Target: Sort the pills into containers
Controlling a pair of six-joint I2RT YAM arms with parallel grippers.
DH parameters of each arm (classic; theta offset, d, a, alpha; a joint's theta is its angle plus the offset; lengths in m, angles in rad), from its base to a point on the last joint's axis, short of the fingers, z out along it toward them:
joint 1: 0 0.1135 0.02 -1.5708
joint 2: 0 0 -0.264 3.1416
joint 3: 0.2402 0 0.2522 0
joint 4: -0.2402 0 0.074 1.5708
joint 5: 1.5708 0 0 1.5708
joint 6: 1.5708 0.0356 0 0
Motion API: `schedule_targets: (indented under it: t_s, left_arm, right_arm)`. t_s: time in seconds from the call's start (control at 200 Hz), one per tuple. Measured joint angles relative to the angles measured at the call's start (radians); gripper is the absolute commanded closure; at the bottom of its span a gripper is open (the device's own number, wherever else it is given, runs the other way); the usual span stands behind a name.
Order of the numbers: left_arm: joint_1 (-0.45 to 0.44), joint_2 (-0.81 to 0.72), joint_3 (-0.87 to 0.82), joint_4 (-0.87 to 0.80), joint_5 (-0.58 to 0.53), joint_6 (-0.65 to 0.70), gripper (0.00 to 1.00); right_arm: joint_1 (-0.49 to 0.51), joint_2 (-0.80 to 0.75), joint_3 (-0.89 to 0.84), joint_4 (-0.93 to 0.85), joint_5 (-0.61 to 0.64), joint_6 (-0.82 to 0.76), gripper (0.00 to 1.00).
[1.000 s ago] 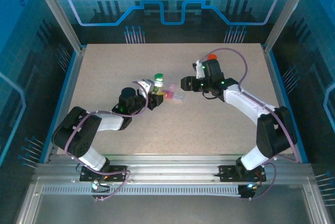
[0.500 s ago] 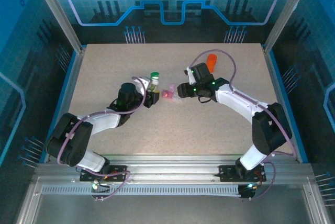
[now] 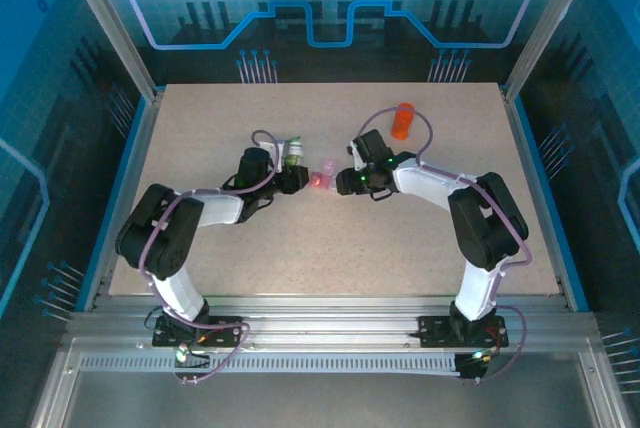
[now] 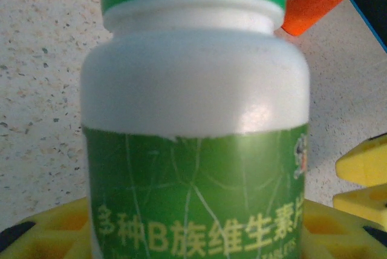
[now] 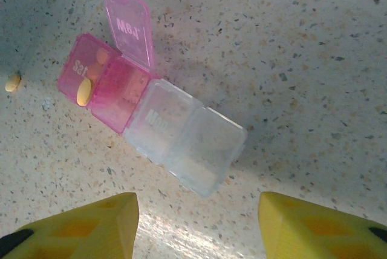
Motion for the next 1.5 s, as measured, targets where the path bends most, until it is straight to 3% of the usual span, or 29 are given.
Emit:
schedule_targets:
  t_s: [0.31,0.71,1.071,1.501]
  left_arm:
    - [-0.013,0.121,0.002,0.169,-0.026,-0.048,1.00]
    - [-0.036,0.197,0.043,0.209,-0.024,-0.145,1.00]
    - [-0.078,0.189,0.053,0.160,-0.073,-0.104,1.00]
    - [-0.078,0.163,0.071,0.109,-0.057,-0.121,1.00]
  right_arm:
    - [-0.032,0.023,0.000,0.057,-0.047,0.029,0.46]
    - [-0.038,0.071,-0.001,0.092,-0.086,0.051,0.48]
    - [-0.040,0.074,-0.009,0.111,-0.109,0.059,0.49]
    - [-0.047,0.096,-0.009,0.119,-0.110,0.063,0.48]
